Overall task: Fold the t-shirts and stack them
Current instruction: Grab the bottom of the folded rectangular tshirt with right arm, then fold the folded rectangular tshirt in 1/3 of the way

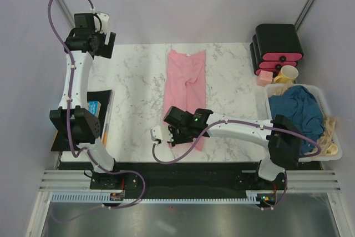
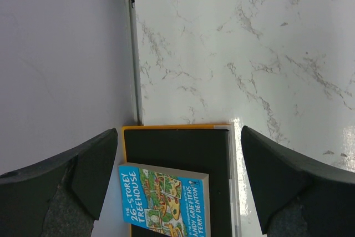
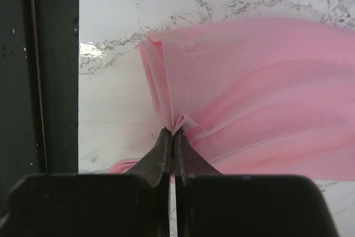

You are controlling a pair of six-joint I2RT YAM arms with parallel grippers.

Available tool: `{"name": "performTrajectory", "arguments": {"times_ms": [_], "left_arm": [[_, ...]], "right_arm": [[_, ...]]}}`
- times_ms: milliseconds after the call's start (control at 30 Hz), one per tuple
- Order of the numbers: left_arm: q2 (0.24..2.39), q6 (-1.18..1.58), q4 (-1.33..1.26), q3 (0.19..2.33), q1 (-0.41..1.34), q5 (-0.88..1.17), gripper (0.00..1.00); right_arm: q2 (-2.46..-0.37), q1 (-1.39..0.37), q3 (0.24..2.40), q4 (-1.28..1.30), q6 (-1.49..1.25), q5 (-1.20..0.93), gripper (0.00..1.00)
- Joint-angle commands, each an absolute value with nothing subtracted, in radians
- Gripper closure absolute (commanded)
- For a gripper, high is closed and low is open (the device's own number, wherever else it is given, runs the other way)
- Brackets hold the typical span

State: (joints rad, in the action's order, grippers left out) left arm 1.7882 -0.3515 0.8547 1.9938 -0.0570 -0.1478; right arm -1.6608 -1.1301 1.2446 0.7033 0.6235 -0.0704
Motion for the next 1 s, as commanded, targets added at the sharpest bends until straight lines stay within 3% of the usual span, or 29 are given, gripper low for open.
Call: {"name": "performTrajectory", "arguments": {"times_ms": [0, 333, 967], "left_arm": [[1.707, -0.383, 0.851, 1.977, -0.061, -0.163, 0.00], [1.677, -0.410, 0.851, 1.957, -0.060, -0.140, 0.00], [1.720, -0.394, 0.848, 1.908, -0.063, -0.097, 0.00]], "right_arm": [[-1.608, -1.140, 1.314, 0.796, 0.736, -0.023, 1.00], [-1.632, -1.102, 1.331, 0.703, 0.985, 0.175, 1.00], [-1.891, -0.856, 1.563, 0.496, 1.242, 0.252, 1.00]]}}
